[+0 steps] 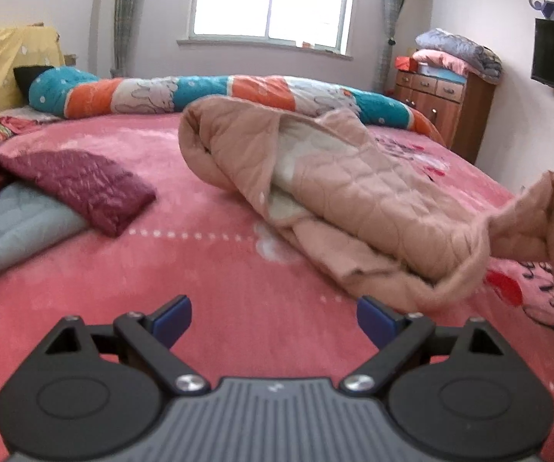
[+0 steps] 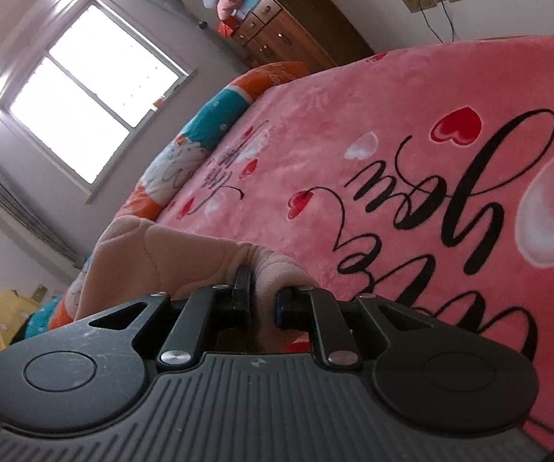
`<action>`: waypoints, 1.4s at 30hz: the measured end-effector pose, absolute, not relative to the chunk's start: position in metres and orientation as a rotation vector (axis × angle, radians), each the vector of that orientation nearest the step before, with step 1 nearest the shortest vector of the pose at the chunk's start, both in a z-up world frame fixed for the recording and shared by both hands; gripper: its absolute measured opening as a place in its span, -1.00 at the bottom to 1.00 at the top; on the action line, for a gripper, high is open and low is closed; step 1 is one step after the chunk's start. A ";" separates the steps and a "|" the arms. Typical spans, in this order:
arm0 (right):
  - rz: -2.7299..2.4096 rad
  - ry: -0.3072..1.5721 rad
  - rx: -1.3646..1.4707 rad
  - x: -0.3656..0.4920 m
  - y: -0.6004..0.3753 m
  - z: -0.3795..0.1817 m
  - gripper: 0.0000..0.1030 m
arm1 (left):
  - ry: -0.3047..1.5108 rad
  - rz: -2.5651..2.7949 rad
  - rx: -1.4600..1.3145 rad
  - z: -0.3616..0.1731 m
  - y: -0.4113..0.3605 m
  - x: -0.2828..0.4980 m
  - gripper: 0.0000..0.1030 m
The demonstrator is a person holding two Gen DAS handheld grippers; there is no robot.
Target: Fold large clothes
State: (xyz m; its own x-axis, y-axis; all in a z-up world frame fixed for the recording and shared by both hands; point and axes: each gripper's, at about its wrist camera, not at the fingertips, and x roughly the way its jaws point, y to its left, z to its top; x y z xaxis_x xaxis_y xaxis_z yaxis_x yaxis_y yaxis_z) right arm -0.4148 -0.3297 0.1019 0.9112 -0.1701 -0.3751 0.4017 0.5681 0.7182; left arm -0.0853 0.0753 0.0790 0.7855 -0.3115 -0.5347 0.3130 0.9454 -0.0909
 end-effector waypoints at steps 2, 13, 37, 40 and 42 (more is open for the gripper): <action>-0.301 0.279 0.965 -0.421 -0.337 0.097 -0.68 | 0.565 -0.316 0.003 0.082 0.075 -0.077 0.81; -0.198 0.398 1.147 -0.453 -0.369 0.063 1.00 | 0.580 -0.229 -0.020 0.076 0.070 -0.025 0.81; 0.170 0.691 0.486 -0.288 -0.152 0.087 0.96 | 0.634 -0.244 -0.279 0.046 0.050 0.088 0.30; 0.141 0.742 0.463 -0.278 -0.149 0.071 0.87 | 0.642 -0.234 -0.298 0.040 0.048 0.099 0.23; 0.137 0.732 0.452 -0.282 -0.145 0.067 0.87 | 0.638 -0.223 -0.271 0.039 0.043 0.107 0.19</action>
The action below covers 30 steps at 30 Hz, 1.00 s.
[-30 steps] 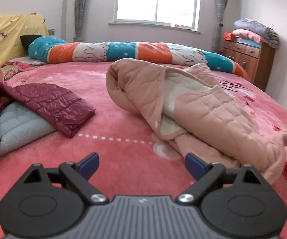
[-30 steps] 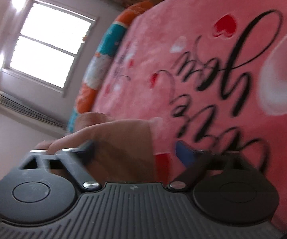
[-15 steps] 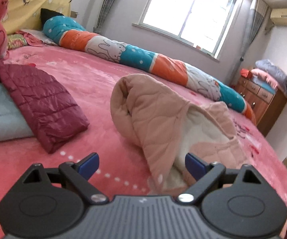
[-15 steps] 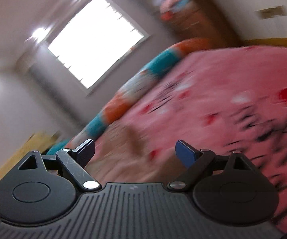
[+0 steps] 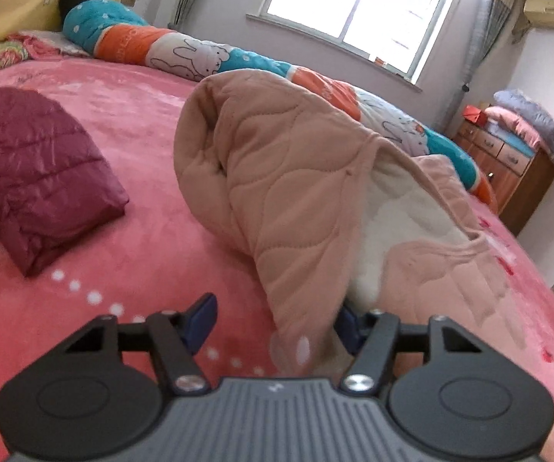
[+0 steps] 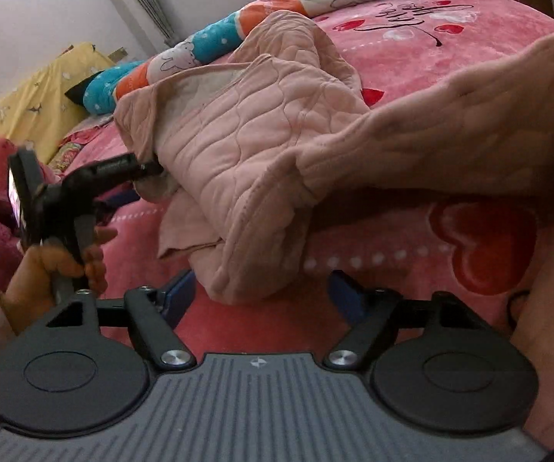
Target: Fold large clothes
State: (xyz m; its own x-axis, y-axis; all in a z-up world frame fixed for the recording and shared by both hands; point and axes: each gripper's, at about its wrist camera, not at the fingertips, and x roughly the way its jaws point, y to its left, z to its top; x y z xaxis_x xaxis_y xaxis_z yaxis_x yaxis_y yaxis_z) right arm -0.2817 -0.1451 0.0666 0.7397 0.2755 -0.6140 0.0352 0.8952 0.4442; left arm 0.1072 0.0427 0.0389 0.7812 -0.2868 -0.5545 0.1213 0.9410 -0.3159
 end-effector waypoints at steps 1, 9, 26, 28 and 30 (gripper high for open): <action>0.129 0.714 0.456 -0.280 -0.145 0.064 0.88 | 0.638 -0.222 -0.258 0.039 0.039 0.111 0.07; 0.091 0.463 0.542 -0.276 -0.161 0.054 1.00 | 0.632 -0.177 -0.189 0.046 0.018 0.126 -0.81; 0.171 0.164 0.905 -0.297 -0.203 0.088 -0.65 | 0.471 -0.201 -0.321 0.117 0.043 0.091 -0.96; 0.204 0.120 0.905 -0.307 -0.198 0.100 -0.66 | 0.439 -0.210 -0.319 0.129 0.047 0.082 -0.96; 0.230 0.075 0.881 -0.318 -0.192 0.116 -0.67 | 0.404 -0.220 -0.317 0.141 0.053 0.072 -0.96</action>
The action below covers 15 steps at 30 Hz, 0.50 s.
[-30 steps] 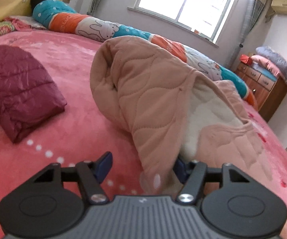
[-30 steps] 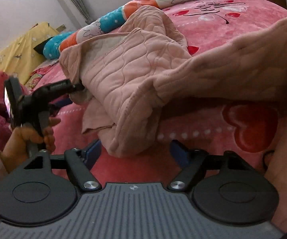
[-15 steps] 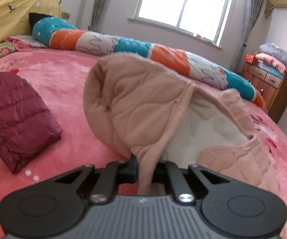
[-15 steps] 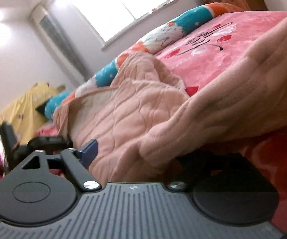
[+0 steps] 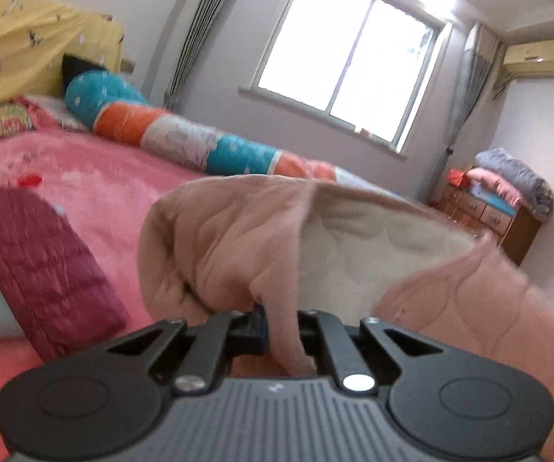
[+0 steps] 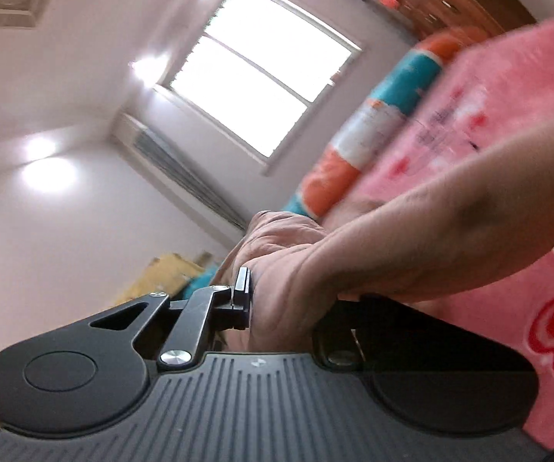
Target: Fold large clothes
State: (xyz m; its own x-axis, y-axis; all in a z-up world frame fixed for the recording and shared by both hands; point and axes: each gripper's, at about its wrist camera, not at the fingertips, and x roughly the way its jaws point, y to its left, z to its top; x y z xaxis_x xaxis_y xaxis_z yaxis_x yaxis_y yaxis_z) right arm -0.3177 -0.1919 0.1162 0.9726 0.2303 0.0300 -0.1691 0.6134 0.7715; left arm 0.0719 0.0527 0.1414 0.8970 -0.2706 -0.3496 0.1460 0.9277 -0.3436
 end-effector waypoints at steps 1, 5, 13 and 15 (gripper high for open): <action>0.243 0.050 0.873 -0.324 -0.189 0.125 -0.67 | 0.385 -0.225 -0.322 0.149 0.057 0.066 -0.96; 0.275 -0.029 0.828 -0.348 -0.180 0.156 -0.68 | 0.290 -0.244 -0.329 0.182 0.073 0.040 -0.96; 0.347 -0.176 0.748 -0.392 -0.169 0.219 -0.68 | 0.046 -0.291 -0.388 0.268 0.112 -0.026 -0.97; 0.364 -0.219 0.716 -0.406 -0.166 0.237 -0.68 | -0.001 -0.308 -0.373 0.290 0.118 -0.043 -0.97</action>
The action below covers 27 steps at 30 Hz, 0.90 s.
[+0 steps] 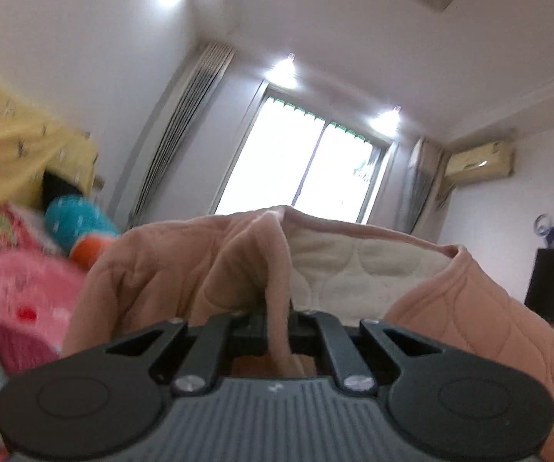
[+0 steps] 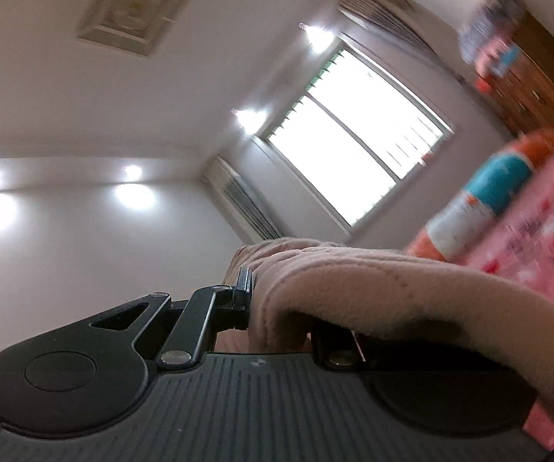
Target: Fold large clothes
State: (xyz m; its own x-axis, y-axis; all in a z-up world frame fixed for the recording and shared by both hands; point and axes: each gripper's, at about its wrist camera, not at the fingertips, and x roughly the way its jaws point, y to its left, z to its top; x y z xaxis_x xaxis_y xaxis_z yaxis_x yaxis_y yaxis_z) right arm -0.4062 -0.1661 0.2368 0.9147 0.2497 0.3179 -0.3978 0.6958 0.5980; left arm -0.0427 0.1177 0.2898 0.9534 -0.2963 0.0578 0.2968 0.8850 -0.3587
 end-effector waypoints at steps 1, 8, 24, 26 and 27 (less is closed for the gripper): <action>0.373 -0.239 0.704 -0.414 -0.165 0.245 -0.68 | -0.018 -0.318 -0.362 0.299 0.119 -0.050 -0.97; 0.416 -0.355 0.704 -0.425 -0.177 0.285 -0.69 | -0.117 -0.383 -0.303 0.355 0.119 -0.091 -0.97; -0.042 0.029 0.647 -0.247 -0.269 0.172 -0.69 | 0.253 -0.319 -0.039 0.210 -0.011 0.069 -0.96; -0.104 0.094 0.586 -0.216 -0.278 0.154 -0.69 | 0.323 -0.309 -0.011 0.176 -0.032 0.096 -0.96; -0.127 0.126 0.570 -0.201 -0.282 0.146 -0.69 | 0.350 -0.310 0.001 0.163 -0.040 0.107 -0.96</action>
